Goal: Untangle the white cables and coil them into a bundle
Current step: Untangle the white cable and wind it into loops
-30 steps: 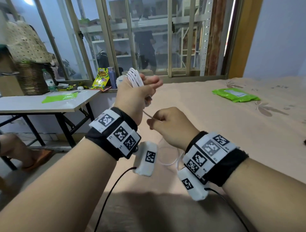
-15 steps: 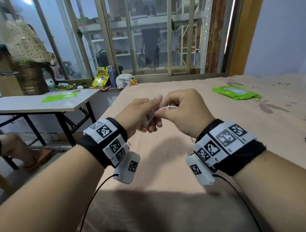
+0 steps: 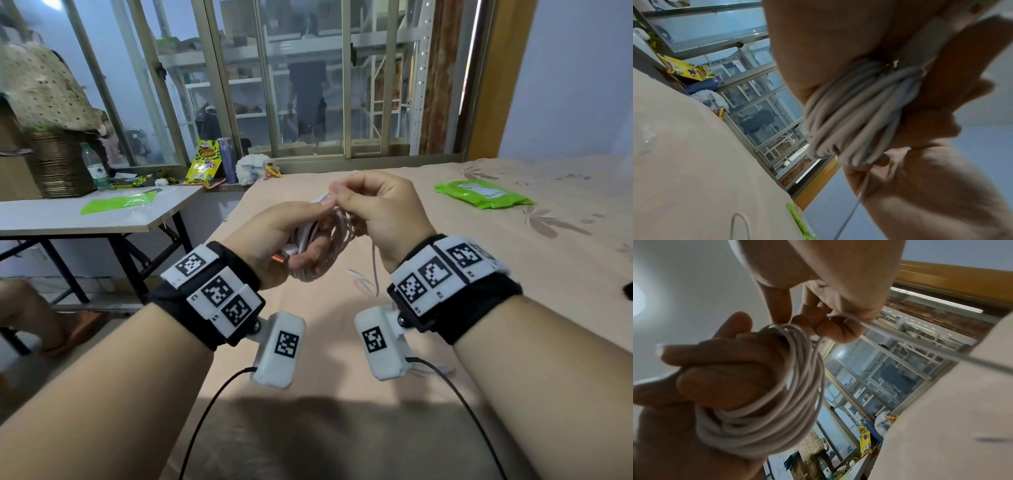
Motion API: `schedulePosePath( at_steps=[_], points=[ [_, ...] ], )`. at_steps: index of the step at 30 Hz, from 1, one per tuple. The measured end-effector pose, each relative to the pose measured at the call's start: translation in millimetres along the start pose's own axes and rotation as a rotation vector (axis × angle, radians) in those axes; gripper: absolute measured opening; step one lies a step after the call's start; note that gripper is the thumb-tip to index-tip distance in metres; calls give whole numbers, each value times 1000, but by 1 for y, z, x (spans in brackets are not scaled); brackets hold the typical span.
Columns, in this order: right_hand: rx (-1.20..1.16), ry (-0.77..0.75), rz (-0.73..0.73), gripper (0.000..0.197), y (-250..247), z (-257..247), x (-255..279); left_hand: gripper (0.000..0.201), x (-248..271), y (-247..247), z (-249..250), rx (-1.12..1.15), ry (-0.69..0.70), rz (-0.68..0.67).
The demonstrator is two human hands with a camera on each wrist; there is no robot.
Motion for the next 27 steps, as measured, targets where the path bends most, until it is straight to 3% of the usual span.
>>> schedulePosePath(
  at_steps=[3, 6, 9, 11, 13, 18, 22, 27],
  points=[
    [-23, 139, 54, 14, -1, 18, -6, 49, 0, 4, 6, 69, -9, -34],
    [-57, 226, 66, 20, -1, 28, -8, 36, 1, 8, 17, 184, 12, -35],
    [-136, 308, 26, 23, 1, 36, -6, 20, 4, 11, 28, 272, 20, -15],
    [-197, 373, 0, 18, 4, 42, -2, 19, 5, 15, 35, 313, 23, -24],
    [-205, 414, -6, 25, 6, 46, 3, 21, 3, 15, 41, 368, 43, -17],
    [-169, 387, 19, 35, 10, 38, 12, 25, -3, 9, 51, 479, 129, 173],
    [15, 330, -8, 37, 13, 36, 20, 40, -10, -3, 51, 568, 156, 363],
    [268, 272, -96, 37, 17, 34, 33, 29, -10, -10, 48, 609, 190, 509]
  ],
)
Point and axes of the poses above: each hand's wrist, its own x-axis away from the middle knuckle, its own y-axis out of the palm, z = x × y, the point moved 7 cm from there along -x, towards the middle knuckle, and after that the axes turned 15 degrees about z, right-handed, at the moved point
